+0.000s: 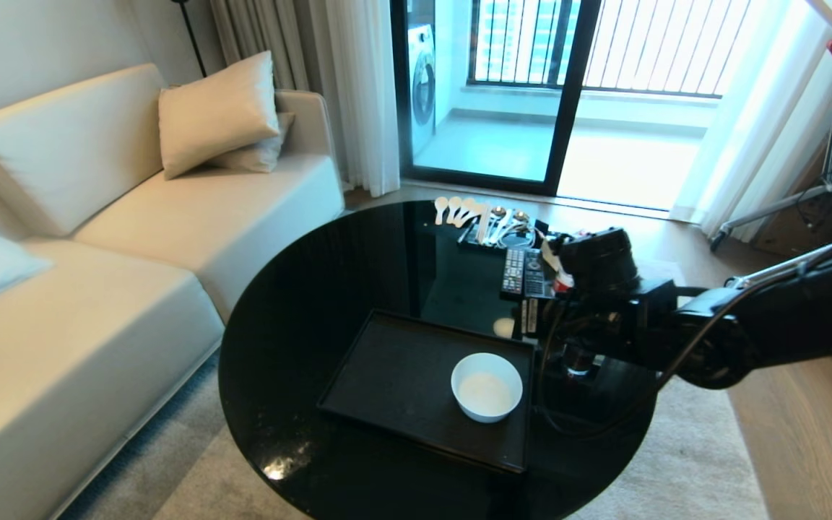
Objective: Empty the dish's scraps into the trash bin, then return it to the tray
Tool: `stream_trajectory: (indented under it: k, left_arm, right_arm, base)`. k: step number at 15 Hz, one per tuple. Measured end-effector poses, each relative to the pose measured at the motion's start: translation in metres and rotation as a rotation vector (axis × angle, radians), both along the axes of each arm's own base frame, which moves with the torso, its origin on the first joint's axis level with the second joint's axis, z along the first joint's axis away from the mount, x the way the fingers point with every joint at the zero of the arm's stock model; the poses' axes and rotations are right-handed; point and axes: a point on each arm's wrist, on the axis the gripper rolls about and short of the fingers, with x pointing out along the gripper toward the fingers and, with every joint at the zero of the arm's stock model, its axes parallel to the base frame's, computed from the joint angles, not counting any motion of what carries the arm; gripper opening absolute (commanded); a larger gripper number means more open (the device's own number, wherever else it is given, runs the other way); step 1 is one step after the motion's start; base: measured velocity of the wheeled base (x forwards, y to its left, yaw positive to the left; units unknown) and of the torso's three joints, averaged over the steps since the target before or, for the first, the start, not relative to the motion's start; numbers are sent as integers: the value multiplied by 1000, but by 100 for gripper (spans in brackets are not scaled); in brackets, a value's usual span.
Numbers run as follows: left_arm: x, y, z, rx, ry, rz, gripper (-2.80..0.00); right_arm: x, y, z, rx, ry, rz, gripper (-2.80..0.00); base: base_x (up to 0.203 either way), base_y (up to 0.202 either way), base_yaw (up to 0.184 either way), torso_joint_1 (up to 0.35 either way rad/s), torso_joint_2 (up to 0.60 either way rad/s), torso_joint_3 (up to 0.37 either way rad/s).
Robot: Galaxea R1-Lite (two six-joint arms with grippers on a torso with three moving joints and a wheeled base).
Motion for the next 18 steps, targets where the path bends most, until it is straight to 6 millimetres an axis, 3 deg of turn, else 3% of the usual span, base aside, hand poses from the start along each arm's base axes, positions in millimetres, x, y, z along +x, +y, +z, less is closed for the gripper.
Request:
stream_trajectory:
  k: [4, 6, 9, 12, 18]
  left_arm:
    - [0, 0, 0, 0, 0, 0, -280]
    - [0, 0, 0, 0, 0, 0, -280]
    - [0, 0, 0, 0, 0, 0, -280]
    - [0, 0, 0, 0, 0, 0, -280]
    - [0, 0, 0, 0, 0, 0, -280]
  right_arm:
    - [-46, -33, 51, -14, -141, 17, -280]
    - [-70, -62, 65, -27, -224, -23, -280]
    - [-102, -124, 52, -95, -299, -186, -280]
    - [-152, -165, 30, -144, -361, -341, -280]
    - [-251, -180, -12, -218, -402, -326, -280]
  base:
    - [0, 0, 0, 0, 0, 0]
    - [0, 0, 0, 0, 0, 0]
    - [0, 0, 0, 0, 0, 0]
    - [0, 0, 0, 0, 0, 0]
    - [0, 0, 0, 0, 0, 0]
